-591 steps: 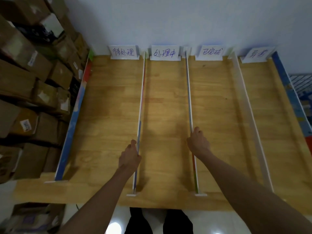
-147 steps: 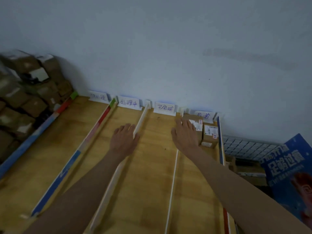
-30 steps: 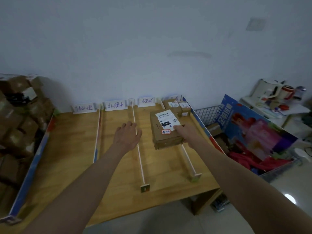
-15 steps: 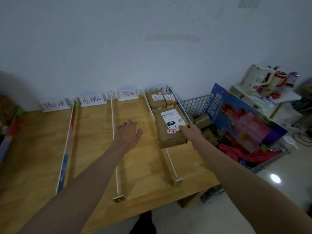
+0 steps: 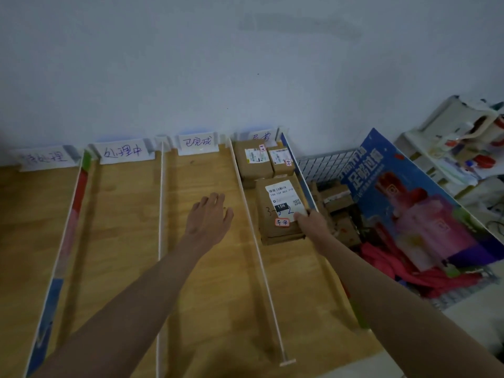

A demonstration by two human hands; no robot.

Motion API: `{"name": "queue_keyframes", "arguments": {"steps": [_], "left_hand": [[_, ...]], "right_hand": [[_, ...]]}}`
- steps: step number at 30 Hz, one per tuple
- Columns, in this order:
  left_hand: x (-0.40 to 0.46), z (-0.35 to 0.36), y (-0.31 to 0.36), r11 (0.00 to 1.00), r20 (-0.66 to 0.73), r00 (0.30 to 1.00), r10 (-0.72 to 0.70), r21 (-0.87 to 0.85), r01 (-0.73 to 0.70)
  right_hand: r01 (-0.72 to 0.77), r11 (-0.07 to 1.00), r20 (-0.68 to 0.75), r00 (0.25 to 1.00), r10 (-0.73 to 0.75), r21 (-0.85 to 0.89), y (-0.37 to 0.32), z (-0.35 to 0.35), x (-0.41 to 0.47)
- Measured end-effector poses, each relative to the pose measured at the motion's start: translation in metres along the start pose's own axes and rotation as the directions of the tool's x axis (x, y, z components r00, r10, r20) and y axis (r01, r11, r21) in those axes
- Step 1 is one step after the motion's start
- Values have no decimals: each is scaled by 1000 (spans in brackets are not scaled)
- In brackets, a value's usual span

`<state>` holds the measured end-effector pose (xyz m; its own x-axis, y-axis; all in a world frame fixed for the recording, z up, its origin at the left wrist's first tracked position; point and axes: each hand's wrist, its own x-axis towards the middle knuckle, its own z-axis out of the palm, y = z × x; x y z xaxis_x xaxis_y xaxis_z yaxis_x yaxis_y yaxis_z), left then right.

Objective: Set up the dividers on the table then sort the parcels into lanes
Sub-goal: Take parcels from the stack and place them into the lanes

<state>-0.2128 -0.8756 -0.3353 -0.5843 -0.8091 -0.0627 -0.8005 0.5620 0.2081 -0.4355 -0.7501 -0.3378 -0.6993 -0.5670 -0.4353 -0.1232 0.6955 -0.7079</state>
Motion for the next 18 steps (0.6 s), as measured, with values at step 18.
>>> {"name": "queue_keyframes", "arguments": {"steps": [18], "left_hand": [[59,63,-9,993,55,991,-118,23,117]], "right_hand": [[10,999,196,981,-3,-35,19,50,123]]}}
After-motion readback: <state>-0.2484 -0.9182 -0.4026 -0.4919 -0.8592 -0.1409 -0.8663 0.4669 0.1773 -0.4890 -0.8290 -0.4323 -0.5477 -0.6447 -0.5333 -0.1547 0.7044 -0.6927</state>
